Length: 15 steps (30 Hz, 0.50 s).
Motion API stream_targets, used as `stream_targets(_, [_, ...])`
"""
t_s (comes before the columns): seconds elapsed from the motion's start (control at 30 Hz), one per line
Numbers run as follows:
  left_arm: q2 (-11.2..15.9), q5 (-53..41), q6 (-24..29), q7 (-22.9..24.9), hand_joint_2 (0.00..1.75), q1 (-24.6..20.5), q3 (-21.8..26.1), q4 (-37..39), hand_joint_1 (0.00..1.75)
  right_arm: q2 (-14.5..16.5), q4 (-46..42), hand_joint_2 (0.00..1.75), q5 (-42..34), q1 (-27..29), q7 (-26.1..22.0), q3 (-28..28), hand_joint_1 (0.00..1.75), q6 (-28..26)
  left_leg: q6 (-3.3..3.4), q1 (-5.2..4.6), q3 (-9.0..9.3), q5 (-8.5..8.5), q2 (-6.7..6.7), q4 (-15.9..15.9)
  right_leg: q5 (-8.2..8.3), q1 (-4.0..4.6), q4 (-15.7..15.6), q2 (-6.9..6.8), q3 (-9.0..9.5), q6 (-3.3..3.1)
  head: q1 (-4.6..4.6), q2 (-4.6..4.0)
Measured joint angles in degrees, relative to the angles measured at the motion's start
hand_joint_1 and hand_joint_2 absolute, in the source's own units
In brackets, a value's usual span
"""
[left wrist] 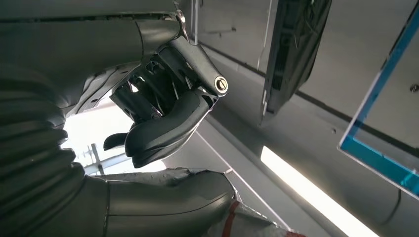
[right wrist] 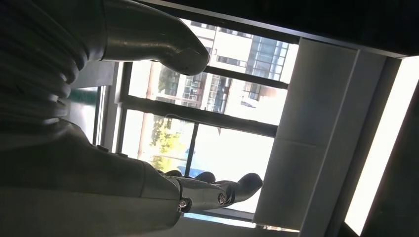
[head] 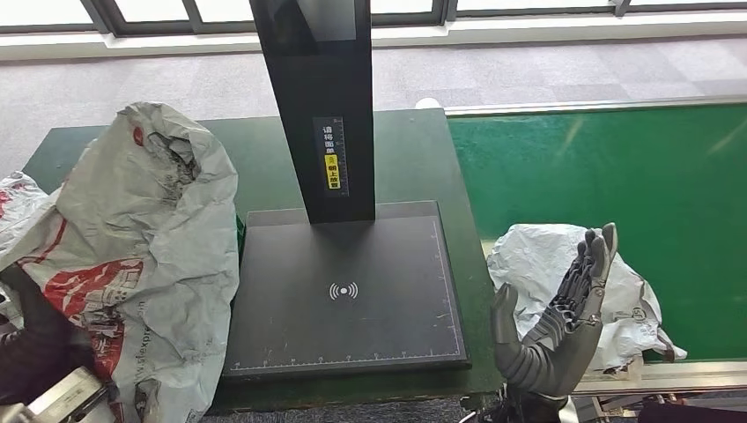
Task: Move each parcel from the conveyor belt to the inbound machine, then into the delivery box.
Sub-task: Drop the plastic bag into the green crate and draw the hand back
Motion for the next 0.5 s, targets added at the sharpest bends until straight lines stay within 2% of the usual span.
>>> stream_targets(0.33, [0.2, -1.5, 0.0, 0.0, 1.75, -4.5, 8.1, 0.3, 1.75, 0.0, 1.1, 1.75, -0.6, -1.0, 0.0, 0.5, 0.0, 0.0, -0.02, 0.0, 0.01, 0.02, 0.0, 0.0, 0.02, 0.0, 0.0, 0.0, 0.0, -0.02, 0.0, 0.0])
stream_targets(0.5, [0.2, -6.0, 0.0, 0.0, 1.75, -7.7, 14.3, 5.3, 1.75, 0.0, 1.7, 1.75, -0.5, -1.2, 0.0, 1.1, 0.0, 0.5, -0.02, -0.01, 0.01, 0.02, 0.01, 0.0, 0.02, 0.01, 0.0, 0.0, -0.02, -0.03, 0.0, 0.0])
